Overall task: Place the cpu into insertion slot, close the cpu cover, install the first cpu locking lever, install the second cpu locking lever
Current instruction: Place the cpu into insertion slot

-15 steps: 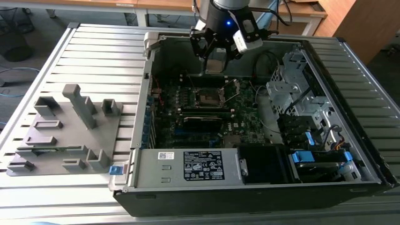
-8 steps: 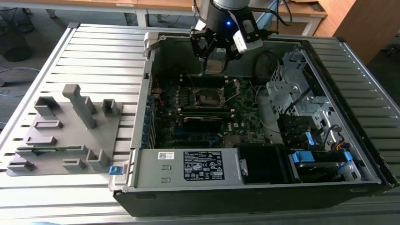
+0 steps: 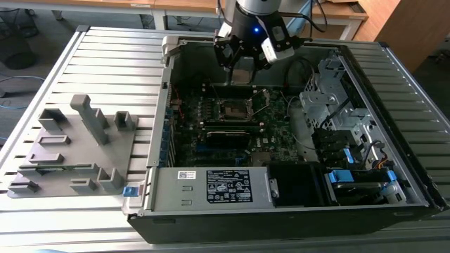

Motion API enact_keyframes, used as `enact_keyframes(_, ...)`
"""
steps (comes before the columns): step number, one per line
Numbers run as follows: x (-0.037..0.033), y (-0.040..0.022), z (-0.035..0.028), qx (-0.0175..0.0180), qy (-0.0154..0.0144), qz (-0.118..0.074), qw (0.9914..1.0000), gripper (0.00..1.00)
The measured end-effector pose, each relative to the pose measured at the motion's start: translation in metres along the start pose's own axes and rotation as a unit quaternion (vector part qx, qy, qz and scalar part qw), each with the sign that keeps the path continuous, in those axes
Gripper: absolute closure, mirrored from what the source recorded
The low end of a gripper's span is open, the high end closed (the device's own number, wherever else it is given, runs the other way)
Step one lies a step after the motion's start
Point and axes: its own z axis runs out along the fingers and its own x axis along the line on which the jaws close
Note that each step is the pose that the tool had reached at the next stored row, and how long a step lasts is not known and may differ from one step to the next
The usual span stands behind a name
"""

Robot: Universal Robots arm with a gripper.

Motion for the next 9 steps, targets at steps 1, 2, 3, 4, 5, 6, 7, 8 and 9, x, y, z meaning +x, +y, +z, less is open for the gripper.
enact_keyframes(1,0.0,-0.0001,0.0012,0.0,0.0,0.0,1.0,0.46)
enact_keyframes(2,0.0,-0.0002,0.0022,0.0,0.0,0.0,1.0,0.46)
enact_keyframes(3,-0.0001,-0.0002,0.0027,0.0,0.0,0.0,1.0,0.46)
enact_keyframes(4,0.0,-0.0002,0.0027,0.0001,0.0001,0.0,1.0,0.46)
enact_keyframes(5,0.0,-0.0003,0.0027,0.0001,0.0001,0.0,1.0,0.46)
enact_keyframes(6,-0.0001,-0.0003,0.0028,0.0001,0.0,0.0,1.0,0.46)
enact_keyframes(7,0.0,-0.0003,0.0028,0.0,0.0,0.0,1.0,0.46)
enact_keyframes(8,-0.0001,-0.0003,0.0028,0.0,0.0,0.0,1.0,0.46)
enact_keyframes(9,0.0,-0.0002,0.0029,0.0,0.0,0.0,1.0,0.46)
